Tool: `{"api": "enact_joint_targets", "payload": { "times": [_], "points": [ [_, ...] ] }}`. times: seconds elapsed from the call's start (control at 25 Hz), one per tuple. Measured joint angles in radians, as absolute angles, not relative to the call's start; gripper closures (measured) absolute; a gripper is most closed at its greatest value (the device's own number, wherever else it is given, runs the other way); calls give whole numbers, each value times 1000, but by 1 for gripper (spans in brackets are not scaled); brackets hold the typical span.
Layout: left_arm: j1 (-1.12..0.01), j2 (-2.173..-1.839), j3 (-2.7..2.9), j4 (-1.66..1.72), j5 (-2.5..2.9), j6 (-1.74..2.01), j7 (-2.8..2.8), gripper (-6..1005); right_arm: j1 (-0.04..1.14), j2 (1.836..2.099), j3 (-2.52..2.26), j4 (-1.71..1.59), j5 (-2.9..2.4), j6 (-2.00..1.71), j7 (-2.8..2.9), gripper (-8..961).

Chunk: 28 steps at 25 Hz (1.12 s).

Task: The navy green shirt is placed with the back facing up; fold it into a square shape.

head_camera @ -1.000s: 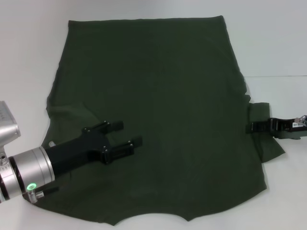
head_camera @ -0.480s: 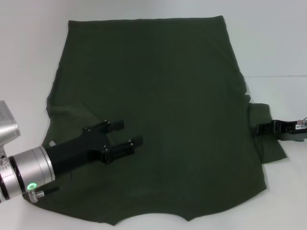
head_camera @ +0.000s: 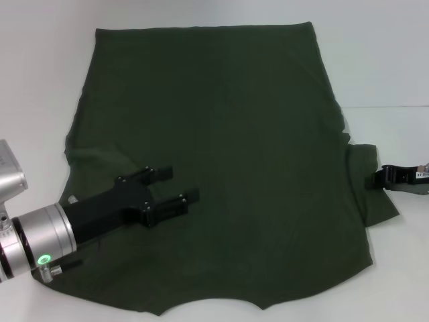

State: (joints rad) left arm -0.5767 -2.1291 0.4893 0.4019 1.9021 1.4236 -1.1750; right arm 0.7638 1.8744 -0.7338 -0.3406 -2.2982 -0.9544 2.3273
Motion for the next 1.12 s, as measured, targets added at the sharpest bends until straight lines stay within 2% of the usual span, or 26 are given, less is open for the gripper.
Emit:
{"api": "enact_joint_targets", "payload": {
  "times": [0.12,0.36,0.84,1.12],
  "points": [
    [-577,-2129,489,402,1902,1424,-1175,170,763,1874,-735,-339,-2313,-953,2327,742],
    [-577,-2131,489,402,1902,1424,-1175,170,763,1875,-732,-342,-2321,-954,2301,938],
    [-577,-2130,488,403,1902,1426,-1176,170,731,1879,-703,-430,-2313,-947,2233,937],
    [-577,-2128,486,405,1891,1427,-1185,170,734,1855,-710,-523,-2320,-991,2220,935]
  ]
}}
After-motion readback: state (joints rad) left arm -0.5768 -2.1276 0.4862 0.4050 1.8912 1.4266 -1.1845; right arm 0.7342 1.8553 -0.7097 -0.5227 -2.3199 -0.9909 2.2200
